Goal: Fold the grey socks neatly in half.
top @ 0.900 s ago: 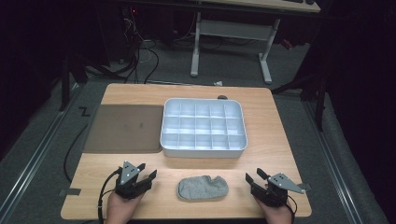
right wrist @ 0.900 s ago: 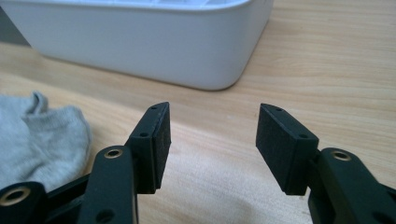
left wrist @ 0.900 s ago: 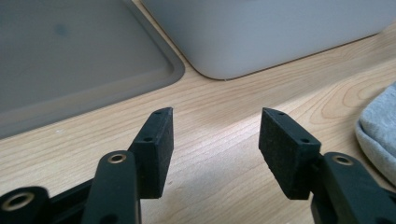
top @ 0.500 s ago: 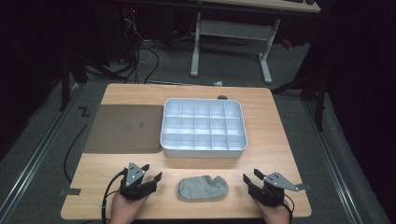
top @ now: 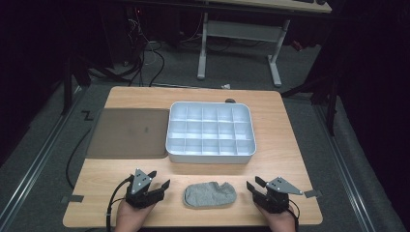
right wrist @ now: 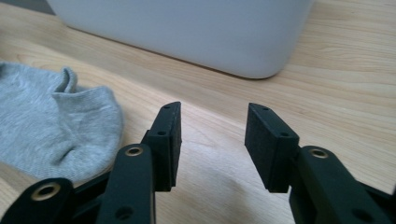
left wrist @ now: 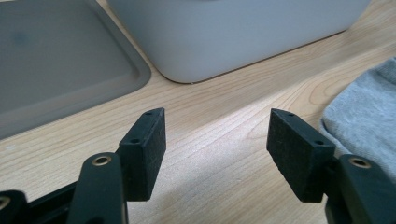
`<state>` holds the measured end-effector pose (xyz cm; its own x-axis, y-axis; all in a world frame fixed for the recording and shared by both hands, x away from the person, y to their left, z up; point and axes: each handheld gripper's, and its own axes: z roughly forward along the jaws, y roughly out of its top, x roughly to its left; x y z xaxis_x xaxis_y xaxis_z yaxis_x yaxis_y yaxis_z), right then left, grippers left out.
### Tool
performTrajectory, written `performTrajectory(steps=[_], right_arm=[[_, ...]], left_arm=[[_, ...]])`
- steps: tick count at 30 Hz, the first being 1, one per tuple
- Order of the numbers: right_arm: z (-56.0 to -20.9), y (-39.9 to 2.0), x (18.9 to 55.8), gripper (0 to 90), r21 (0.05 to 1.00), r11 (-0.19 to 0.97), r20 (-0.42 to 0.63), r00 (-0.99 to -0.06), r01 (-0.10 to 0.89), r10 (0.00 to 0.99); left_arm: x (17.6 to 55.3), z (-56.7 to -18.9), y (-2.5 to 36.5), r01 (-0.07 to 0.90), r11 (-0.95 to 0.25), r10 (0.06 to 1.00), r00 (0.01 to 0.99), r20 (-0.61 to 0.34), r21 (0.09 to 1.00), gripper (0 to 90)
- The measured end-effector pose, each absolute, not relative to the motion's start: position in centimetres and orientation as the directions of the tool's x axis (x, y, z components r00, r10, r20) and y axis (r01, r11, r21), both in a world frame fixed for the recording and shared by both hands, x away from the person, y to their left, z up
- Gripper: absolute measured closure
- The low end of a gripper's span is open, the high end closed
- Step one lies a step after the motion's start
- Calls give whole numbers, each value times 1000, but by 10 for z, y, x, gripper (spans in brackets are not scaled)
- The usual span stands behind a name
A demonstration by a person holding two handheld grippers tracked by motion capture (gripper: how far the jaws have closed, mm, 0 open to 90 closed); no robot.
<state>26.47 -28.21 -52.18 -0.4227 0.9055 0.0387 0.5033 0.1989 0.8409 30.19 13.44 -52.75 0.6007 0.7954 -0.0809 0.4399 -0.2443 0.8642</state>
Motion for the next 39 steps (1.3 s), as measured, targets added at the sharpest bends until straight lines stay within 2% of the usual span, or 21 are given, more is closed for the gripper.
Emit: performTrajectory(steps=[1,4,13,19,20,25,32,39], right_arm=[[-521,-279,267,515,835,195,47,-419,514,907],[-519,-278,270,514,828,200,54,-430,523,901],[-511,-257,280,419,812,250,9,-440,527,898],[-509,-246,274,443,810,294,-16,-483,507,876],[-507,-247,269,480,820,276,2,-485,502,874],[-504,-248,261,526,824,273,14,-500,497,866],[-513,-243,256,593,800,288,35,-520,526,853],[-520,-236,258,582,783,290,64,-536,550,842]], left_arm=[[302,-527,134,440,-240,794,602,-87,865,378],[301,-527,133,439,-246,793,604,-81,864,373],[298,-526,122,433,-259,768,635,-88,863,372],[294,-526,113,438,-264,753,651,-100,859,368],[293,-526,109,444,-268,741,663,-112,855,373],[287,-525,94,467,-278,700,697,-156,839,408],[281,-531,76,488,-324,679,716,-160,811,459],[280,-534,70,494,-348,680,718,-147,797,502]])
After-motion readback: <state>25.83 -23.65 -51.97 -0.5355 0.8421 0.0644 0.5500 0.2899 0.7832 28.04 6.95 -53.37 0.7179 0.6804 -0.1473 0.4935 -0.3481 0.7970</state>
